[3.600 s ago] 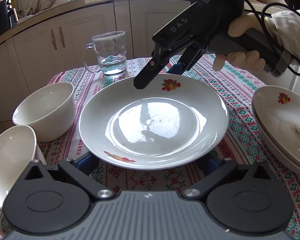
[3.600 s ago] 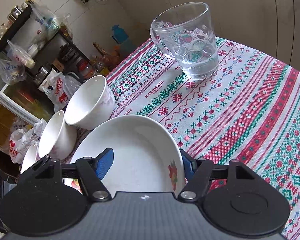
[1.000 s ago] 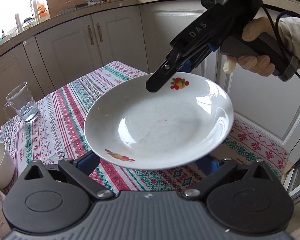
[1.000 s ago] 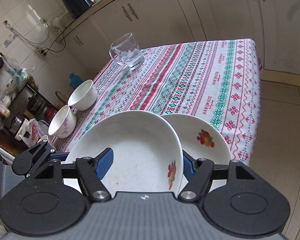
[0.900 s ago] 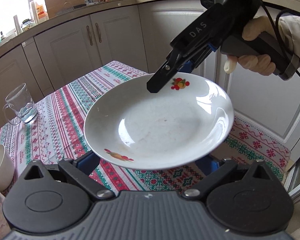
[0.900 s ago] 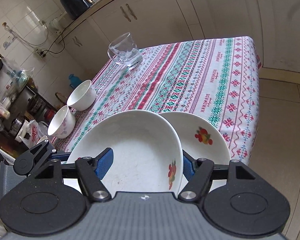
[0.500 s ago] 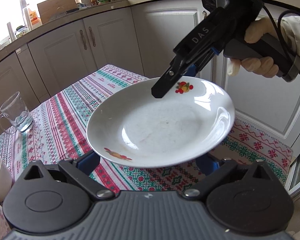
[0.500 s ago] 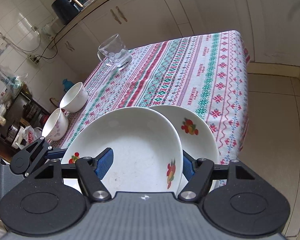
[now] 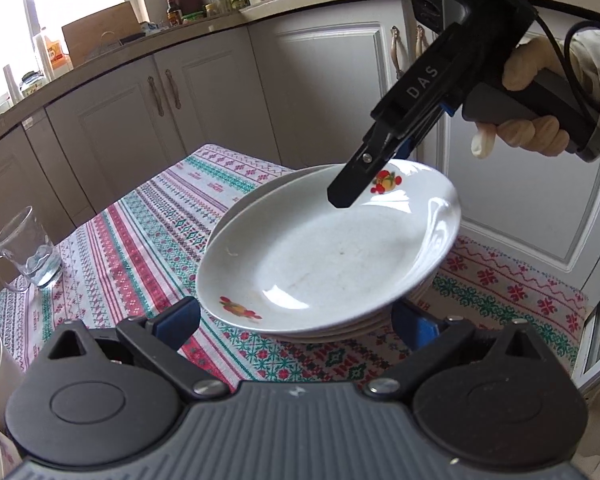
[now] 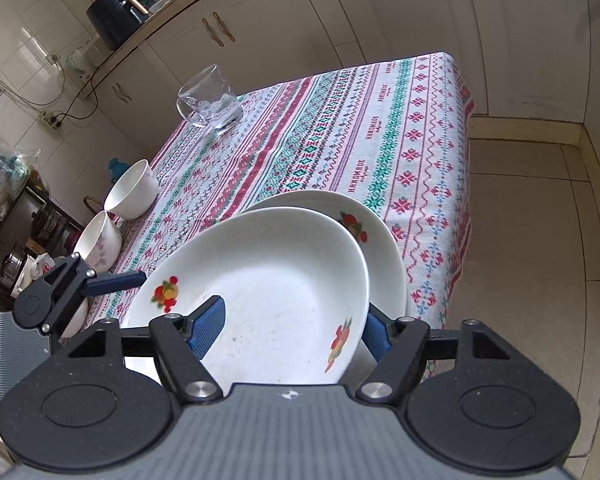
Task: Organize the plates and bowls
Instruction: 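Carry the plate with the right tool and lower it onto the plate stack, then open the right tool and withdraw it from the stacked plates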
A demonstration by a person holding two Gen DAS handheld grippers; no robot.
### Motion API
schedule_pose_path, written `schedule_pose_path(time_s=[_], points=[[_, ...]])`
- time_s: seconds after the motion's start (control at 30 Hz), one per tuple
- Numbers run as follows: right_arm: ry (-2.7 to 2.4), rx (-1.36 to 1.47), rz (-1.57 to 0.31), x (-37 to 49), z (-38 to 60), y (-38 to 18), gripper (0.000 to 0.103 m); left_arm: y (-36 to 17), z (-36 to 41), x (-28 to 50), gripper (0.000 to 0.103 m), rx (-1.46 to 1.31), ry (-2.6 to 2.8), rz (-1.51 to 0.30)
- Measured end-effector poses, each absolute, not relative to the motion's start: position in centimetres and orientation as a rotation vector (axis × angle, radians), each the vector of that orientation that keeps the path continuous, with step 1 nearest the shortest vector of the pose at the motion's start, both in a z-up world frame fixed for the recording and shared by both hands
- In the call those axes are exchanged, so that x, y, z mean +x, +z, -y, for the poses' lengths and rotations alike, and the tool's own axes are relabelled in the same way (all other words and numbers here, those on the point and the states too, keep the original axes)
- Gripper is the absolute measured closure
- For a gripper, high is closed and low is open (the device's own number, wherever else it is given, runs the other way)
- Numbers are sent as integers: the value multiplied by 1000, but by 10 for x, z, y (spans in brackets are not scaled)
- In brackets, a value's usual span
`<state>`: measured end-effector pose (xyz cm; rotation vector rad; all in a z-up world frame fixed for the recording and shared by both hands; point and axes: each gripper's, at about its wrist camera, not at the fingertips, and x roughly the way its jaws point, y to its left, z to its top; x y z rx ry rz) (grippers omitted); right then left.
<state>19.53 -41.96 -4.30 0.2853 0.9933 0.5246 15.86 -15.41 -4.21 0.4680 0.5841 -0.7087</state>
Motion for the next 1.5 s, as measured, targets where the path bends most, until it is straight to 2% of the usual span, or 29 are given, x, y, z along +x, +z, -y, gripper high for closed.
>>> schedule_pose_path(time_s=[0.97, 1.5], points=[[432, 173, -995, 177, 406, -26, 16, -44, 152, 162, 1, 430, -722, -595], [384, 104, -1013, 163, 395, -24, 13, -41, 134, 149, 1, 399, -724, -540]])
